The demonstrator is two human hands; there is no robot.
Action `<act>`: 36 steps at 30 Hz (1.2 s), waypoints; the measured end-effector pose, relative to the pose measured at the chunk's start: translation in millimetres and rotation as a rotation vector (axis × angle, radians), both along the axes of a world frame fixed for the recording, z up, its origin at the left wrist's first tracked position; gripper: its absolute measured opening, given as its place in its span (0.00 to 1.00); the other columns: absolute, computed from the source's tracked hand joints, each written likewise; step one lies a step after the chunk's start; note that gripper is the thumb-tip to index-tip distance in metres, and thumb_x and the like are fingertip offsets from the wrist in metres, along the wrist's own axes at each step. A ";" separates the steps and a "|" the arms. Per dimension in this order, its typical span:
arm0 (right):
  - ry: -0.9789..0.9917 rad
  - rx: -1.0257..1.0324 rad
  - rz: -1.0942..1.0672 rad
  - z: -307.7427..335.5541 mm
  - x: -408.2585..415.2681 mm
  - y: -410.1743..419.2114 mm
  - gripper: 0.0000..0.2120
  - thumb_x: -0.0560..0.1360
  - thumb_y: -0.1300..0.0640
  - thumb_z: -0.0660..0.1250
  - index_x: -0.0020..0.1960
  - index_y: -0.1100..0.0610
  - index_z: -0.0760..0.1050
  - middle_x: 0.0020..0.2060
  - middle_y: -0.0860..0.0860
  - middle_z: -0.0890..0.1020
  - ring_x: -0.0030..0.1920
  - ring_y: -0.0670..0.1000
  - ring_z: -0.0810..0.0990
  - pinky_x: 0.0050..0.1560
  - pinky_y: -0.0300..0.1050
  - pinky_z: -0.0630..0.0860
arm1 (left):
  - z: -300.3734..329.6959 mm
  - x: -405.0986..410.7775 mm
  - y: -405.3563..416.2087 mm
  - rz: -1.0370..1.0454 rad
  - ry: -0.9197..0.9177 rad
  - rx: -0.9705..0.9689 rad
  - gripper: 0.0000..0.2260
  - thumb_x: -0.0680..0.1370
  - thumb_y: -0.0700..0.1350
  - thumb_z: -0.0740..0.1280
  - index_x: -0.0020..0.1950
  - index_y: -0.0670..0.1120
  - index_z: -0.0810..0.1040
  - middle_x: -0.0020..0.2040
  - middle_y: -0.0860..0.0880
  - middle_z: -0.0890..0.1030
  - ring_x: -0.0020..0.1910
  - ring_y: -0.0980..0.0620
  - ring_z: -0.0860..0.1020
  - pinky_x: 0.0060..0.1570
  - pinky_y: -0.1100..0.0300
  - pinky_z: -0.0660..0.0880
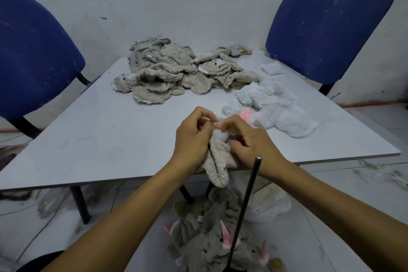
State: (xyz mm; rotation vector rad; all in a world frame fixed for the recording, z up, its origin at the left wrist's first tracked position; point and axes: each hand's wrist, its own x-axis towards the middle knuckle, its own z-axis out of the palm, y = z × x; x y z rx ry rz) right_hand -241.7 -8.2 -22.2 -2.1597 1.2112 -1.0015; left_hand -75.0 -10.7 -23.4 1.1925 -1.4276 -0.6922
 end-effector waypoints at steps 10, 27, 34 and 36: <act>-0.112 0.025 -0.237 2.3 4.2 -9.9 0.15 0.78 0.67 0.58 0.56 0.49 0.68 0.54 0.53 0.79 0.47 0.50 0.80 0.41 0.37 0.73 | 11.3 -34.2 0.3 0.118 -0.589 0.318 0.16 0.76 0.58 0.62 0.63 0.60 0.67 0.60 0.48 0.70 0.61 0.45 0.66 0.63 0.48 0.65; -0.092 0.102 -0.123 4.8 -0.2 -10.5 0.08 0.73 0.62 0.66 0.50 0.52 0.77 0.37 0.47 0.81 0.39 0.48 0.80 0.42 0.46 0.74 | 9.5 -11.1 -9.6 -0.123 -0.417 0.011 0.32 0.72 0.36 0.63 0.68 0.66 0.64 0.52 0.50 0.72 0.43 0.52 0.76 0.41 0.58 0.75; -0.346 0.248 -0.027 3.7 5.4 -7.2 0.12 0.74 0.63 0.62 0.52 0.49 0.75 0.31 0.53 0.82 0.33 0.51 0.80 0.36 0.43 0.74 | 2.2 -21.5 -5.9 0.061 -0.517 -0.106 0.21 0.76 0.40 0.60 0.67 0.57 0.70 0.55 0.50 0.77 0.51 0.49 0.76 0.48 0.52 0.73; -0.372 0.265 -0.042 4.9 0.8 -5.8 0.13 0.76 0.65 0.62 0.54 0.49 0.75 0.37 0.55 0.83 0.37 0.50 0.81 0.39 0.45 0.75 | 11.2 -19.6 -8.1 -0.158 -0.447 0.149 0.21 0.73 0.46 0.59 0.64 0.60 0.72 0.53 0.53 0.80 0.52 0.49 0.77 0.51 0.52 0.72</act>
